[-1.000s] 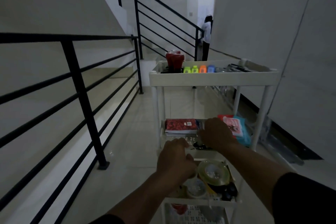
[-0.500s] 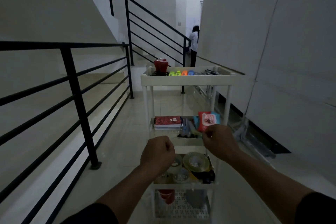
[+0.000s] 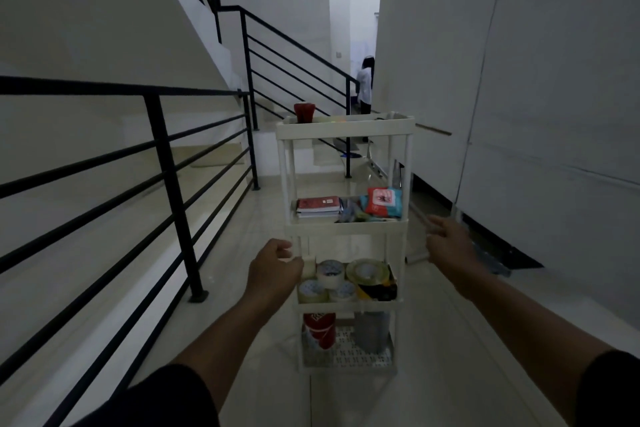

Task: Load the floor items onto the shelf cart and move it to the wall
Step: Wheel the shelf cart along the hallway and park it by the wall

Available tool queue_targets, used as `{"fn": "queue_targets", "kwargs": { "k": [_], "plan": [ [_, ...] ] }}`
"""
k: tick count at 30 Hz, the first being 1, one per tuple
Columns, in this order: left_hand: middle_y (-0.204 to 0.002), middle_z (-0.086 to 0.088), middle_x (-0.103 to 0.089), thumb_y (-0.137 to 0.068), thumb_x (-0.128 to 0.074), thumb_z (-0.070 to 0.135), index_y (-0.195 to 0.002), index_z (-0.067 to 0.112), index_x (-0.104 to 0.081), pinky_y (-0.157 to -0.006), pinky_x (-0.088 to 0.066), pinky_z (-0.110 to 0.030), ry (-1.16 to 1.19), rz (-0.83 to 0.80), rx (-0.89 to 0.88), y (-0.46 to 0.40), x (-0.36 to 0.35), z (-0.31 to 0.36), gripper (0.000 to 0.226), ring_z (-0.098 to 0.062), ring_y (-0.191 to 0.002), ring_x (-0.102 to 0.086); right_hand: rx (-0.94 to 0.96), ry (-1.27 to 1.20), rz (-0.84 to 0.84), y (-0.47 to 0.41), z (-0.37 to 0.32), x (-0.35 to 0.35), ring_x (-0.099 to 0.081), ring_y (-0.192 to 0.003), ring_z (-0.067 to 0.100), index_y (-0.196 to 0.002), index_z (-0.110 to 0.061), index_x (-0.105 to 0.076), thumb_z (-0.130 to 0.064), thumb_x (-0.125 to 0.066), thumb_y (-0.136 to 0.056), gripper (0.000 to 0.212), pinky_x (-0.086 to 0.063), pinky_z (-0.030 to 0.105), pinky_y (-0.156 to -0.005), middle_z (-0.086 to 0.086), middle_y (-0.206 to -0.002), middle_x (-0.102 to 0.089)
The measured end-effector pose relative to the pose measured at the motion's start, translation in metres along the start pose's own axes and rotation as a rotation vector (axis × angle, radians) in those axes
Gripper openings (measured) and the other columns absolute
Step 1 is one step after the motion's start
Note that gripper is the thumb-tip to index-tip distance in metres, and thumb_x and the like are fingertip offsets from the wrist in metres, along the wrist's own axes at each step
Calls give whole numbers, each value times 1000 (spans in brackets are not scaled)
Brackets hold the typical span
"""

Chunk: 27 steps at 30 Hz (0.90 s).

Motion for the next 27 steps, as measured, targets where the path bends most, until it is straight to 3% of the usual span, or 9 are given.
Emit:
{"fn": "queue_targets", "kwargs": {
  "k": [4, 7, 12, 15, 17, 18, 21, 23, 27],
  "plan": [
    [-141, -13, -46, -87, -61, 15, -144, 17, -38, -97, -45, -41, 157, -85, 214, -44, -25, -31, 61, -28, -119, -48, -159, -80, -112, -29, 42, -16, -45, -120, 29, -148, -23, -24, -3, -46, -89, 67, -45, 53, -99, 12, -148, -33],
    [-149, -13, -39, -85, -59, 12, -151, 17, -27, -103, -42, -43, 231, -97, 258, -83, -47, -43, 73, -29, -123, -45, -175, -84, -151, -54, 62, -37, -33, -136, 32, -150, -28, -20, -9, -50, -89, 71, -39, 51, -104, 11, -157, -23],
    [-159, -7, -27, -83, -60, 7, -156, 21, -10, -101, -37, -36, 328, 10, 254, -126, -73, -62, 90, -29, -134, -39, -165, -200, -94, -92, 82, -73, -52, -118, 24, -147, -26, -25, -6, -56, -88, 69, -50, 34, -80, 5, -140, -45],
    [-141, -7, -49, -82, -59, 6, -149, 23, -31, -87, -46, -33, 392, 21, 230, -135, -85, -72, 74, -26, -114, -54, -158, -238, -58, -105, 91, -93, -60, -98, 17, -135, -23, -38, 5, -52, -83, 60, -50, 25, -61, 5, -117, -58],
    [-108, 2, -60, -83, -55, 2, -124, 31, -51, -66, -43, -27, 395, 41, 183, -136, -88, -76, 50, -17, -86, -55, -143, -262, -11, -107, 98, -99, -58, -102, 19, -139, -27, -34, 7, -49, -78, 71, -50, 27, -63, 4, -121, -56],
    [-105, 5, -60, -83, -53, 1, -120, 34, -54, -65, -42, -25, 392, 56, 150, -136, -87, -78, 50, -16, -86, -54, -132, -263, 20, -107, 102, -100, -56, -105, 18, -142, -30, -30, 7, -48, -77, 78, -51, 28, -65, 2, -126, -53],
    [-131, 11, -50, -86, -52, 3, -147, 29, -37, -82, -40, -22, 410, 110, 121, -138, -84, -98, 68, -14, -116, -49, -133, -249, 134, -98, 125, -98, -45, -125, 16, -148, -34, -22, 8, -47, -78, 85, -52, 40, -88, -4, -143, -41],
    [-147, 8, -42, -89, -52, 5, -152, 25, -27, -98, -35, -27, 409, 137, 187, -135, -89, -127, 70, -17, -132, -42, -238, -196, 179, -88, 157, -101, -32, -138, 21, -150, -30, -17, 4, -47, -83, 81, -40, 49, -106, -1, -156, -27],
    [-158, -6, -30, -93, -56, 10, -155, 19, -18, -98, -33, -31, 381, 25, 422, -114, -118, -193, 73, -27, -138, -37, -475, -117, 32, -65, 227, -124, -33, -137, 33, -153, -22, -9, -10, -49, -92, 73, -44, 43, -96, 10, -159, -18]
  ]
}}
Point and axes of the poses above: each hand's wrist, its own y-axis away from the middle knuckle, its own x-axis out of the back of the hand, z = x × y, the point moved 8 cm from there along -y, towards the middle knuckle
